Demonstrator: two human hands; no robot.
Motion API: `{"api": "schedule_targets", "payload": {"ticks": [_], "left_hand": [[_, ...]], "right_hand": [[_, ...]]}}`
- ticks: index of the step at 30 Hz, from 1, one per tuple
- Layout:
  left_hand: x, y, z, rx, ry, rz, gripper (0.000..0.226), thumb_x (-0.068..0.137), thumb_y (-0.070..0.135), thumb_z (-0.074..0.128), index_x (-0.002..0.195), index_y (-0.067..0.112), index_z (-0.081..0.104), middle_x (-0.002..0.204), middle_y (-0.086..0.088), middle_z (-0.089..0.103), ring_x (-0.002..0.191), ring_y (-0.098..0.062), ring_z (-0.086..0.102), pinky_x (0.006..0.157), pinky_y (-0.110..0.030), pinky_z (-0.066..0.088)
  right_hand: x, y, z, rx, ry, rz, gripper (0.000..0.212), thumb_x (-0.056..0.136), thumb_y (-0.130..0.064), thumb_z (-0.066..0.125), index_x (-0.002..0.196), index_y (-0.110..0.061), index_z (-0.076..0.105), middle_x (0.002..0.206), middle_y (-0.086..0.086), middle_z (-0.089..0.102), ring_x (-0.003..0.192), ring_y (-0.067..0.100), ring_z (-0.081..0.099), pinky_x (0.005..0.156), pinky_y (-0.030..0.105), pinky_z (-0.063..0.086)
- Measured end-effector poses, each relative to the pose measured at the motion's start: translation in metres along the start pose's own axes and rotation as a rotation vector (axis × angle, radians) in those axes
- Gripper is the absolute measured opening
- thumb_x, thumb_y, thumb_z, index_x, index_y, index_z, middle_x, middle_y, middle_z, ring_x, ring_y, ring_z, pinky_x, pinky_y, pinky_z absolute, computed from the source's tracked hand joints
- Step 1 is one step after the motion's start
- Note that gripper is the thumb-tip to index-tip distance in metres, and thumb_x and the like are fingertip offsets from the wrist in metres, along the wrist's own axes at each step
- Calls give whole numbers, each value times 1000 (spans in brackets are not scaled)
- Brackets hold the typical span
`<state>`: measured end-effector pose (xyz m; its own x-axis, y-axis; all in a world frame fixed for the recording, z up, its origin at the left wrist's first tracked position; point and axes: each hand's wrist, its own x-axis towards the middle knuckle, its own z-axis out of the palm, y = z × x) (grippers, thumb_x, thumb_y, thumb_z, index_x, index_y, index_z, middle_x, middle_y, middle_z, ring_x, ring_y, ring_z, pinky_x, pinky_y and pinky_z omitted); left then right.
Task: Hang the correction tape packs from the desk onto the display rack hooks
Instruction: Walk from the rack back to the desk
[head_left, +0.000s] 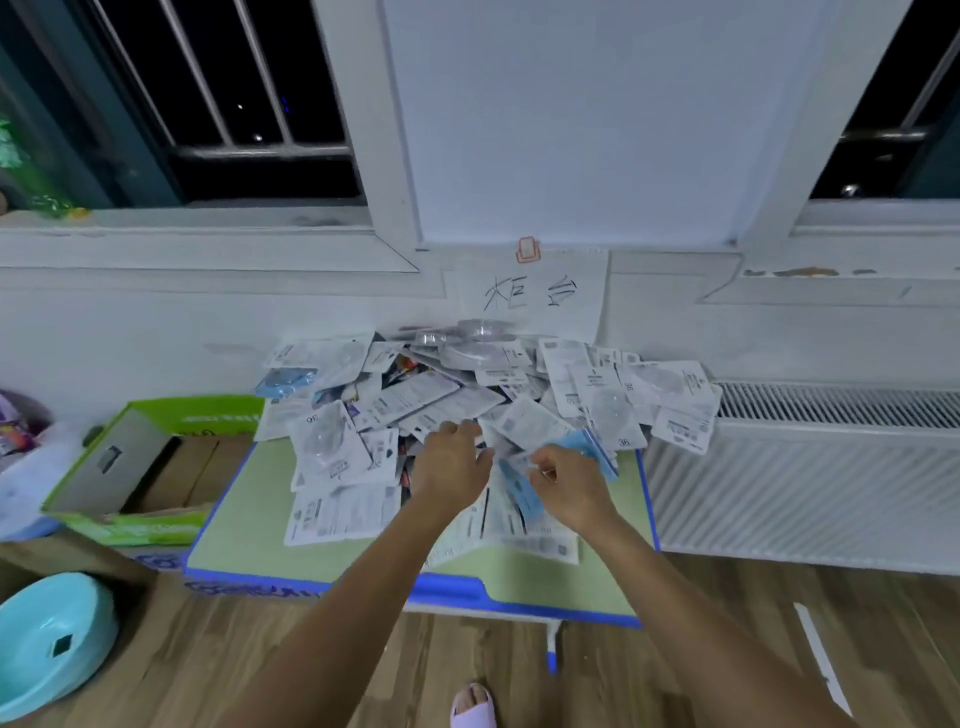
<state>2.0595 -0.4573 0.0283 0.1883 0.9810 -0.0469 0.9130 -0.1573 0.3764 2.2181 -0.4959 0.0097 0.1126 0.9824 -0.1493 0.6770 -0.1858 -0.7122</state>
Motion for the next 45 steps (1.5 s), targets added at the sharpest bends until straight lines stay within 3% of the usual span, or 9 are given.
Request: {"api": "schedule_targets", "payload": {"ticks": [8, 13, 18, 22, 27, 30, 32, 38, 45], "left_hand": [[96, -58, -23, -18, 8, -7, 45, 98, 32, 48, 137, 12, 42, 137, -12, 46, 124, -27, 45, 100, -36, 40], [144, -70, -31, -144, 211, -4, 36, 97, 26, 51, 128, 9, 54, 129, -15, 53, 118, -31, 48, 99, -36, 38], [185, -73, -38, -309, 396, -246, 31, 94, 27, 56, 117, 6, 60, 118, -19, 53, 110, -32, 49, 85, -36, 42], [210, -85, -37, -220, 209, -456, 50, 94, 40, 54, 130, 6, 46, 131, -21, 42, 122, -36, 37, 92, -45, 42], [223, -92, -29, -432, 75, -520, 52, 90, 28, 63, 132, 5, 43, 127, -20, 54, 118, -33, 51, 96, -38, 44], [223, -89, -26, -663, 89, -596, 60, 86, 22, 68, 137, 6, 40, 128, -17, 55, 114, -32, 56, 97, -44, 48], [222, -87, -24, -714, 101, -636, 66, 84, 21, 69, 139, 4, 37, 129, -16, 54, 115, -32, 56, 97, -45, 48], [208, -75, -15, -884, 91, -708, 41, 85, 10, 66, 124, 2, 54, 85, -1, 61, 78, -21, 64, 81, -43, 58], [173, -43, -3, -1118, 171, -741, 44, 87, 2, 63, 127, 7, 46, 96, -6, 61, 85, -22, 62, 64, -31, 55]], "right_hand": [[104, -51, 22, 96, 68, 99, 42, 93, -22, 55, 132, -12, 47, 113, 7, 62, 103, 23, 59, 80, 26, 43], [166, -72, 13, 114, 196, 109, 59, 94, -26, 56, 143, -6, 29, 139, 16, 41, 127, 30, 43, 102, 41, 38], [219, -85, 8, 253, 248, 287, 53, 98, -44, 40, 136, -7, 38, 135, 21, 47, 121, 35, 47, 98, 41, 39], [248, -87, 10, 390, 178, 397, 56, 97, -48, 39, 132, -5, 39, 130, 17, 49, 118, 33, 51, 101, 46, 42], [259, -90, 13, 854, 107, 534, 34, 94, -16, 55, 124, -7, 42, 85, 12, 50, 67, 18, 54, 78, 33, 54], [255, -88, 14, 938, 147, 552, 18, 87, 8, 50, 103, 2, 49, 99, 31, 59, 75, 21, 60, 84, 37, 55], [249, -84, 15, 980, 150, 569, 23, 85, 13, 50, 107, 4, 47, 96, 21, 60, 88, 24, 62, 83, 36, 54], [227, -61, 4, 1048, 165, 560, 49, 83, 12, 58, 124, -10, 40, 109, 11, 54, 91, 22, 60, 72, 31, 55], [188, -45, -33, 1105, 38, 439, 11, 90, -8, 60, 101, -11, 60, 101, 8, 67, 86, 21, 69, 70, 28, 54]]}}
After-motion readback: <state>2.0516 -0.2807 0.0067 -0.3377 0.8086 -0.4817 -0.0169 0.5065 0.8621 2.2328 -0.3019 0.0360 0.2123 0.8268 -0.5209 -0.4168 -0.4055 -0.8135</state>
